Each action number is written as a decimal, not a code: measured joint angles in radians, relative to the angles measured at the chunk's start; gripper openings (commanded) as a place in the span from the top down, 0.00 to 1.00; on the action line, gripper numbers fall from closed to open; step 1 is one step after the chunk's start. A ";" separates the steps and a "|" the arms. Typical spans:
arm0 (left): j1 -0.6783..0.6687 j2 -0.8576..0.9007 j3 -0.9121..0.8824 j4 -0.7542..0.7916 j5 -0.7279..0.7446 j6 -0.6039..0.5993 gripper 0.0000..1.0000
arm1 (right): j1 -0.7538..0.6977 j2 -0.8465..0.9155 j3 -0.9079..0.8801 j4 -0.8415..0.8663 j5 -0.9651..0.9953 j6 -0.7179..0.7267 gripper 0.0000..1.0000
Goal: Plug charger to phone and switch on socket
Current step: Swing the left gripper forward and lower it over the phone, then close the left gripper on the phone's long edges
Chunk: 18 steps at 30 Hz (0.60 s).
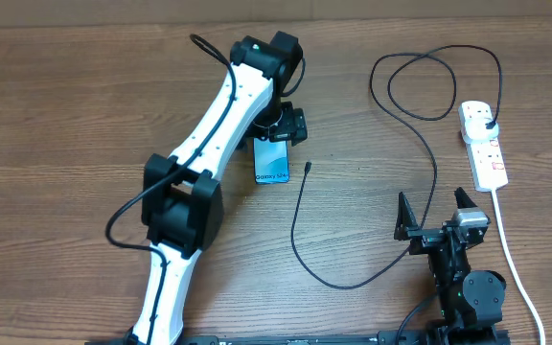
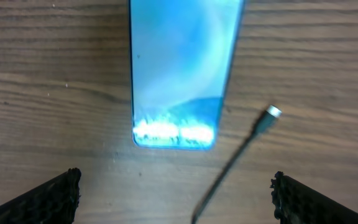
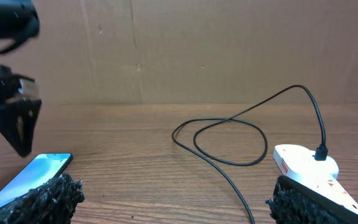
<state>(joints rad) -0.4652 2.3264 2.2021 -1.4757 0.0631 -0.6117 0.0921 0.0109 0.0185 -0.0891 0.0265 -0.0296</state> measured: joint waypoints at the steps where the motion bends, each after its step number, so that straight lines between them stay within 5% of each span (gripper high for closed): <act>1: 0.000 0.017 0.000 0.002 -0.008 -0.002 0.00 | 0.000 0.000 0.000 0.000 0.000 0.000 0.00; 18: 0.000 0.116 0.000 0.185 -0.035 0.047 0.00 | 0.000 0.000 0.000 0.000 0.000 0.000 0.00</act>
<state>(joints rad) -0.4652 2.4424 2.2017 -1.2911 0.0280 -0.5652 0.0921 0.0109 0.0185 -0.0891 0.0265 -0.0299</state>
